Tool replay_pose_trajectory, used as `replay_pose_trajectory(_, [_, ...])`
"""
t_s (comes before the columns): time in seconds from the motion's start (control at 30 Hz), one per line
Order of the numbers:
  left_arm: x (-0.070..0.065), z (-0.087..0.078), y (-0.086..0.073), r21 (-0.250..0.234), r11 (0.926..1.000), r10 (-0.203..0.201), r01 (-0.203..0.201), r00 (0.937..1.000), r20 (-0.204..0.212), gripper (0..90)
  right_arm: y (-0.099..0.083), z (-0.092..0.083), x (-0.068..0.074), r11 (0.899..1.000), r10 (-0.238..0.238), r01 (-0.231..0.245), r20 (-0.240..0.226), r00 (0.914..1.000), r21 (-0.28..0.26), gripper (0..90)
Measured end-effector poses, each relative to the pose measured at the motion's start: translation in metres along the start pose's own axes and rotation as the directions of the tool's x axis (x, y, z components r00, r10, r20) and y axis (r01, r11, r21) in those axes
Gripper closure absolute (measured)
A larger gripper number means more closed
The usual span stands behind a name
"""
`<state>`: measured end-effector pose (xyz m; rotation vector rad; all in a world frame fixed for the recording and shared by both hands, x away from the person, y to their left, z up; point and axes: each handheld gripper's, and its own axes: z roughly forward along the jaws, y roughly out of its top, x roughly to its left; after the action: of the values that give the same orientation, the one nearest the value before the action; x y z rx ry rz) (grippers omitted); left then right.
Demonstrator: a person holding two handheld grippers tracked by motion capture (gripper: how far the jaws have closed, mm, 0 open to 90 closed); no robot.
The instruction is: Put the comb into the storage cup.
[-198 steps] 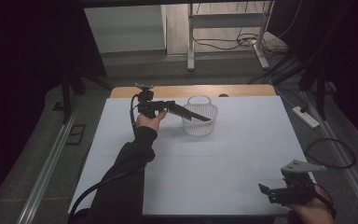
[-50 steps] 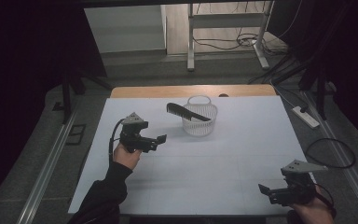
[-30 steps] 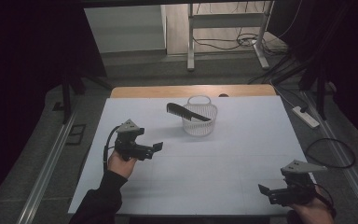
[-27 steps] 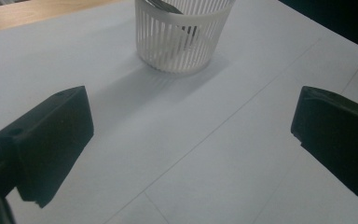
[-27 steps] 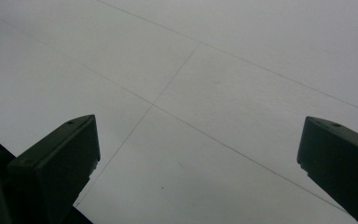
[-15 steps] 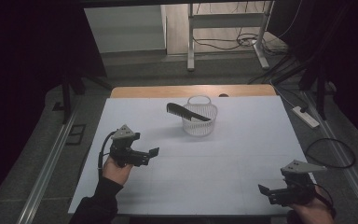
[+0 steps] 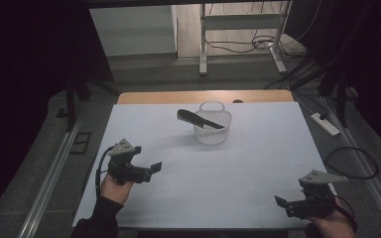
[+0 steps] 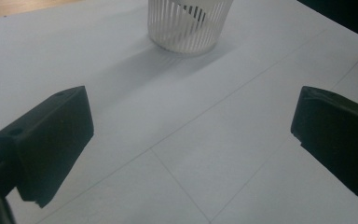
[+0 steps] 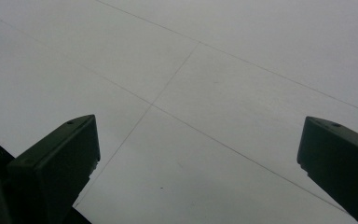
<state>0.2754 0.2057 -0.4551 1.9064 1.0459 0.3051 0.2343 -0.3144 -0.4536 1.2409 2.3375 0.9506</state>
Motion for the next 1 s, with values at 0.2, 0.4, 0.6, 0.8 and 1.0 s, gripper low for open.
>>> replay_pose_trajectory(0.2, [-0.001,-0.006,-0.006,0.004,1.0000,-0.004,0.004,1.0000,-0.008,0.0,0.000,-0.001,0.000,1.000,0.002,-0.002,-0.001,1.0000,-0.005,0.0])
replay_pose_trajectory(0.4, [-0.001,-0.011,-0.012,0.000,0.9999,-0.011,0.011,0.9999,-0.014,0.0,0.000,0.000,0.000,1.000,0.002,-0.002,0.000,1.0000,-0.003,0.0])
replay_pose_trajectory(0.6, [0.000,-0.018,-0.017,0.002,0.9998,-0.021,0.021,0.9996,-0.019,0.0,0.000,0.000,0.000,1.000,0.002,-0.002,0.001,1.0000,-0.003,0.0])
replay_pose_trajectory(0.8, [0.001,-0.026,-0.024,-0.006,0.9992,-0.038,0.038,0.9990,-0.022,0.0,0.000,0.000,0.000,1.000,0.002,-0.002,0.001,1.0000,-0.004,0.0])
replay_pose_trajectory(1.0, [0.002,-0.035,-0.032,-0.010,0.9988,-0.049,0.048,0.9984,-0.029,0.0,0.000,0.000,0.000,1.000,0.003,-0.003,0.001,1.0000,-0.003,0.0])
